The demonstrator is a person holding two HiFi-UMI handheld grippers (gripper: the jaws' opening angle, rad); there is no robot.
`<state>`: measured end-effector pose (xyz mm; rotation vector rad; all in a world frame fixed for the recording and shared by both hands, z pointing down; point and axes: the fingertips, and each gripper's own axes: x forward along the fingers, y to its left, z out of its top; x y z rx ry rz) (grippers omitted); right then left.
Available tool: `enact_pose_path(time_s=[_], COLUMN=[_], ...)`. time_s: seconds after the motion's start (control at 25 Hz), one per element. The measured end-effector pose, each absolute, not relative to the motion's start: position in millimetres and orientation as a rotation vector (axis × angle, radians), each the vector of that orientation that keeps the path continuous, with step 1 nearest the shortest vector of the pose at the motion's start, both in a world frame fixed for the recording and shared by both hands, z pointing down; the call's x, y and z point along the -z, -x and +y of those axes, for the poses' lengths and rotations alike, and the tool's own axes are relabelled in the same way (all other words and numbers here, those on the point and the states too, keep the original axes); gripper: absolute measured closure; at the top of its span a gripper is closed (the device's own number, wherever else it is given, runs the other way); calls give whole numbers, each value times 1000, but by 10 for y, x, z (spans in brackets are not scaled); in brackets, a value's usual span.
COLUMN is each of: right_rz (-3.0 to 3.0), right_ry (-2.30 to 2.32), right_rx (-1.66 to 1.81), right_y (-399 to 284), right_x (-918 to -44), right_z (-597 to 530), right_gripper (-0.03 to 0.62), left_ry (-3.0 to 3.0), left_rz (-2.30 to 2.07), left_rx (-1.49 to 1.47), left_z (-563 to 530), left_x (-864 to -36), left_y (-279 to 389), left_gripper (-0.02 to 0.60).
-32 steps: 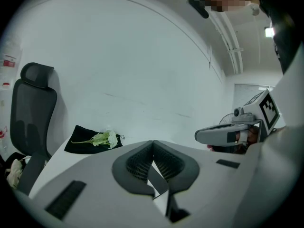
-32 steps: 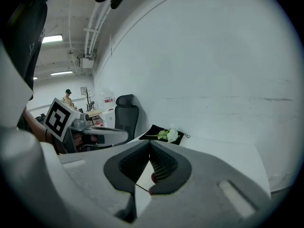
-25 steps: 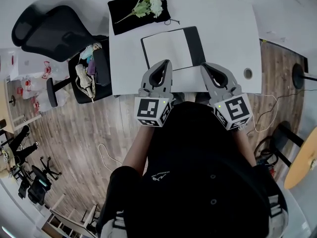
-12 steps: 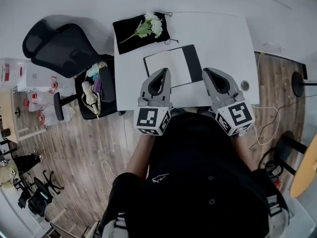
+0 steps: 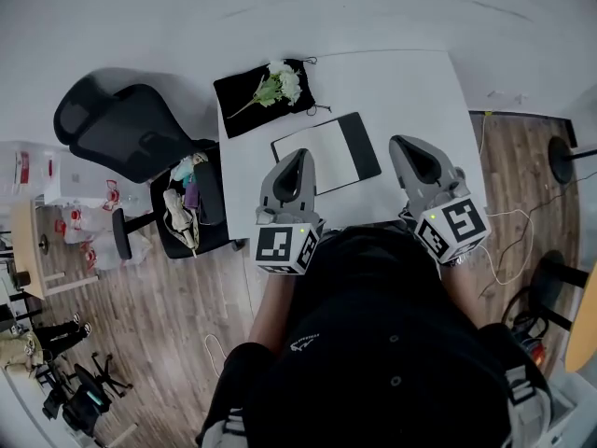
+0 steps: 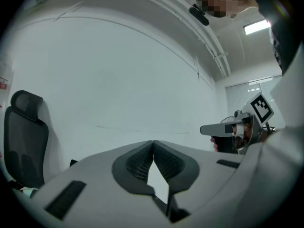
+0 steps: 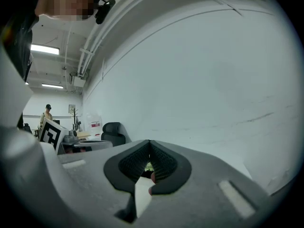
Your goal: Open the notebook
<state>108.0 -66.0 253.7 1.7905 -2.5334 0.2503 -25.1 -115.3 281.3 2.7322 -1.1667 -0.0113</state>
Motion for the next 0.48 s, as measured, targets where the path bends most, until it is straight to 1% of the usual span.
enact_pose_path(time_s=[0.48], right_rz=[-2545], right_ry=[-1812], right_rx=[-196], right_y=[-1095], right_x=[-2436], right_z=[-644], right_gripper=[589], left_ry=[-2770], left_rz=[-1182], left_rx=[35], left_z=[-1185], left_x=[-2691], left_y=[210], left_gripper=[575])
